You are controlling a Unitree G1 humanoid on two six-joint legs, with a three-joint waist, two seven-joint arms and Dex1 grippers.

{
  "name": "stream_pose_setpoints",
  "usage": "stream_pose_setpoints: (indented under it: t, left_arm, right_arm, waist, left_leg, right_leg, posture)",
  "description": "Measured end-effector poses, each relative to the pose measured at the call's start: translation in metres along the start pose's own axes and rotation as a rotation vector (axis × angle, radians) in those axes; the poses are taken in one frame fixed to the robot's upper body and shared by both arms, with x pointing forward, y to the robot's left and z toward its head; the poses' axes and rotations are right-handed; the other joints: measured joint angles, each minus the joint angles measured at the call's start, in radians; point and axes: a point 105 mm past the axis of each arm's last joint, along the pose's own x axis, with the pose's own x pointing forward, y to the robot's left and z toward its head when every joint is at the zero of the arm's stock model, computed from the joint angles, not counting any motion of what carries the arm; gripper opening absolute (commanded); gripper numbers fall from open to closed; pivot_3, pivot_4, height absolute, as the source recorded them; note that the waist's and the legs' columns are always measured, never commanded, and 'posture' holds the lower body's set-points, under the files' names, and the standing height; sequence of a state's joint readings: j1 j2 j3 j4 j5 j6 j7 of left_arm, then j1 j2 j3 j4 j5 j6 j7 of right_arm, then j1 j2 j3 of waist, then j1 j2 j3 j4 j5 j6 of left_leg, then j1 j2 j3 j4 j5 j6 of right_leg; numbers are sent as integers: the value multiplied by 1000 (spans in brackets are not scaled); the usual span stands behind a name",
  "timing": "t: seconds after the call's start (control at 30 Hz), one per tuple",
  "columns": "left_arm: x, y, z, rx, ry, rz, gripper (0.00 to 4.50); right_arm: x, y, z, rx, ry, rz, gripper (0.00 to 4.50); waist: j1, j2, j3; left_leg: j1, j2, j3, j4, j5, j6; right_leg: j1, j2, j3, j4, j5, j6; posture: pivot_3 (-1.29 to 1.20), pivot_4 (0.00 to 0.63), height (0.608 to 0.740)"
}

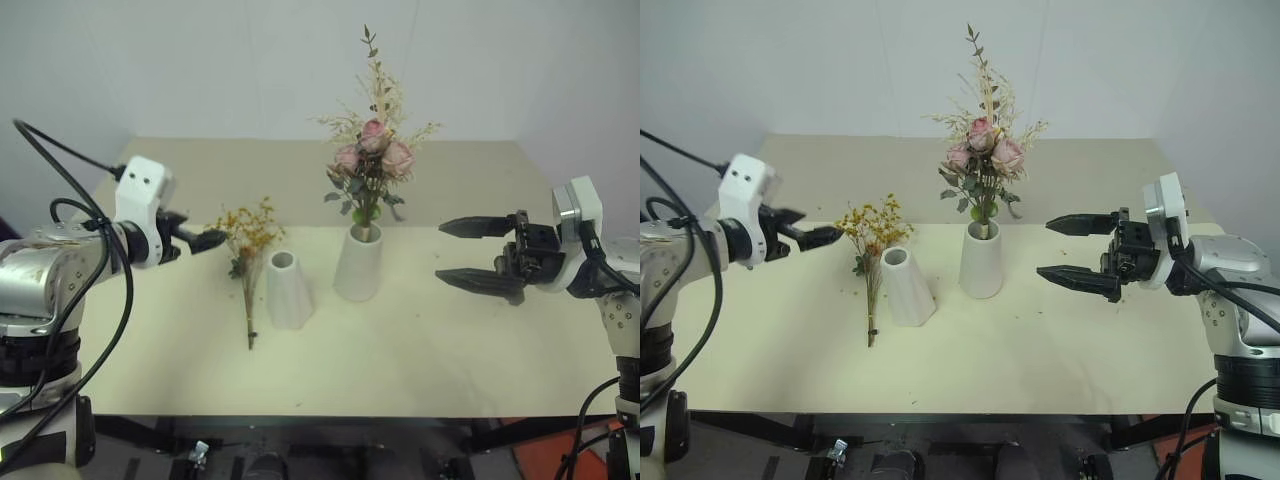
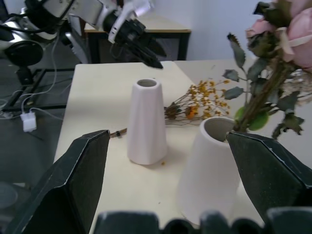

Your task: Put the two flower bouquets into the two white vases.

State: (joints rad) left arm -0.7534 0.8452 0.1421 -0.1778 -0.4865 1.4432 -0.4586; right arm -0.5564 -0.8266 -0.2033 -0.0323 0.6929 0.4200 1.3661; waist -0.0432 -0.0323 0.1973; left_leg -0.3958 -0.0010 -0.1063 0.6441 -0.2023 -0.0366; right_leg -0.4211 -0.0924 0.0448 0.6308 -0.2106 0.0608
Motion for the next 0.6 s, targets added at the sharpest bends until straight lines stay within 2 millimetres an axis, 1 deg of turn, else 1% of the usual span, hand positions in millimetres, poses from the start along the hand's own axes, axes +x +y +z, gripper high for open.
stream_pose_setpoints:
  t: [0.07,0.13,0.27,0.47,0.6]
  left_arm:
    - [5,-2,-5,-46,55,10,4479]
    - [14,-10,-7,-89,92,-8,4479]
    - [33,-23,-15,-147,168,-39,4479]
    - [51,-32,-17,-157,238,-30,4479]
    - [62,-40,-30,-155,307,-26,4479]
  right_arm:
    - [1,0,4,-15,-4,15,4500]
    - [4,1,7,-25,-5,35,4500]
    - [9,3,5,-19,-2,60,4500]
    - [11,5,7,-34,-3,70,4500]
    - [12,8,5,-33,1,68,4500]
  waist:
    - [1,0,0]
    - [2,0,0]
    - [1,0,0]
    - [-2,0,0]
    - [0,0,0]
  left_leg:
    - [0,0,0,0,0,0]
    - [0,0,0,0,0,0]
    - [-1,0,0,0,0,0]
    - [-1,0,0,0,0,0]
    - [-1,0,0,0,0,0]
  right_leg:
    - [0,0,0,0,0,0]
    - [0,0,0,0,0,0]
    - [-1,0,0,0,0,0]
    - [-1,0,0,0,0,-1]
    - [-1,0,0,0,0,0]
  posture:
    - [0,150,740]
    - [0,150,740]
    - [0,150,740]
    - [0,150,740]
    - [0,150,740]
